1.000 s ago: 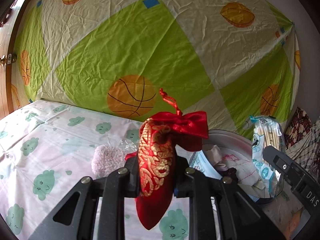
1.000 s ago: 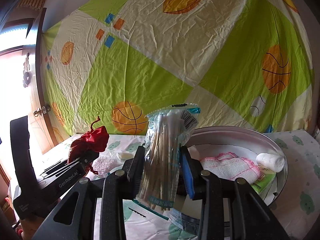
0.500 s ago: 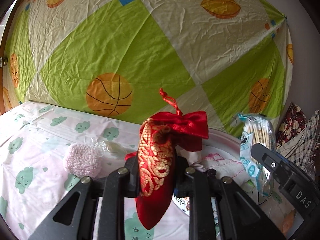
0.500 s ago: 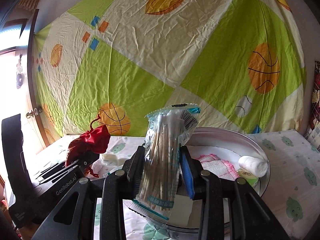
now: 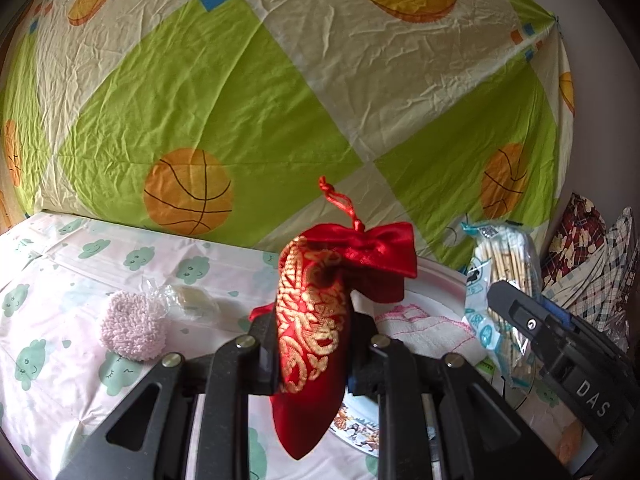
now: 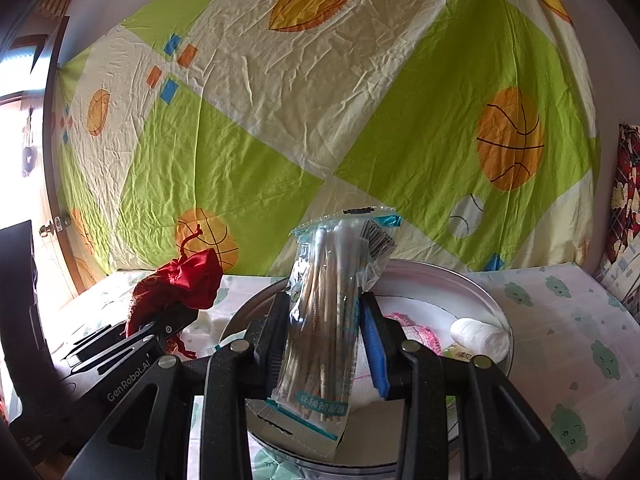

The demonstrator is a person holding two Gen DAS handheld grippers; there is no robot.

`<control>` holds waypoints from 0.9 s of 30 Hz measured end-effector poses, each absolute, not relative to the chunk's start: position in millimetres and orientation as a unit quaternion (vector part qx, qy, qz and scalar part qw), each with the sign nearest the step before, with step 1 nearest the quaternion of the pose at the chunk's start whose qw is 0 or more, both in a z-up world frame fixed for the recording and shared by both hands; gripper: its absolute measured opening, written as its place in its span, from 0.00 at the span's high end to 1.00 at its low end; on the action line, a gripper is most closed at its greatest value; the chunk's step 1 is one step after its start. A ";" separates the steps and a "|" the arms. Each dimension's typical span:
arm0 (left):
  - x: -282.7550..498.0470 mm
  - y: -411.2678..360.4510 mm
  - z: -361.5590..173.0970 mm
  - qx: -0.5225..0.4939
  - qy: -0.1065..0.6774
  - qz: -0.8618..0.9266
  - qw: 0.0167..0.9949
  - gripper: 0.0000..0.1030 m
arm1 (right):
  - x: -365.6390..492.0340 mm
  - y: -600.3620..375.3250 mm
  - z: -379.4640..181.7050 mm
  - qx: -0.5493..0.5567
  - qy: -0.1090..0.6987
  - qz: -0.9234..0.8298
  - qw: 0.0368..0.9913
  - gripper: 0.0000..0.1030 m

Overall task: Organize soft objects
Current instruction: 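Lift and carry the red pouch and cotton swab bag over the tin with both tools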

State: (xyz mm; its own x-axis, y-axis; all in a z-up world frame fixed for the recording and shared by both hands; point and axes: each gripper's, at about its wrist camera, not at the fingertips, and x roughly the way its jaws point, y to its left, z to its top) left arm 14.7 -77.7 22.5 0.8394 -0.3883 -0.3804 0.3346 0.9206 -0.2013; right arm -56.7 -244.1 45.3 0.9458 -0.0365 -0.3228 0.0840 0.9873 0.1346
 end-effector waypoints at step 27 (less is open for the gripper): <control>36.9 -165.1 31.2 -0.038 0.237 -0.220 0.946 0.81 | -39.0 -312.7 40.6 0.084 0.177 -0.120 0.973 0.63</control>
State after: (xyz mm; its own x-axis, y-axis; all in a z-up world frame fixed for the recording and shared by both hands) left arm 36.9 -165.1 31.2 0.7910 -0.4344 -0.4309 0.3988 0.9001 -0.1753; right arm -39.0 -312.7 40.6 0.9081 -0.2046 -0.3654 0.2644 0.9567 0.1216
